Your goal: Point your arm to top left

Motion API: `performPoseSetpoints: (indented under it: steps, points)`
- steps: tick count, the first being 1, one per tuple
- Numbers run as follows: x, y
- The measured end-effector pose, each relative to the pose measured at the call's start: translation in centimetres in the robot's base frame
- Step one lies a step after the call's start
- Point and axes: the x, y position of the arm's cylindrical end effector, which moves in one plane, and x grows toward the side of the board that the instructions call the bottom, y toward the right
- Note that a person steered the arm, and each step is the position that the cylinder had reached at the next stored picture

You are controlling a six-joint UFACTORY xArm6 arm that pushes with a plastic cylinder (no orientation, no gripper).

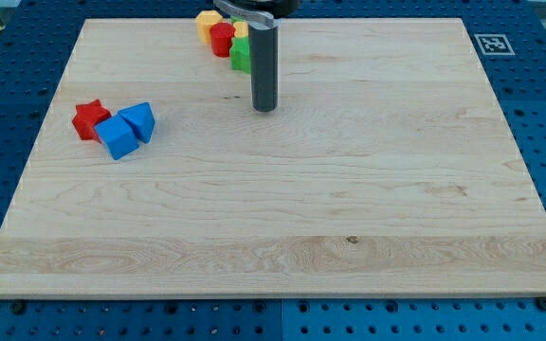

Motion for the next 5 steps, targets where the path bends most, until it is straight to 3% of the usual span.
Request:
performPoseSetpoints:
  steps: [1,4,5]
  points:
    - [-0.4,-2.6]
    - [-9.1,-23.9]
    - [-11.8,-25.7]
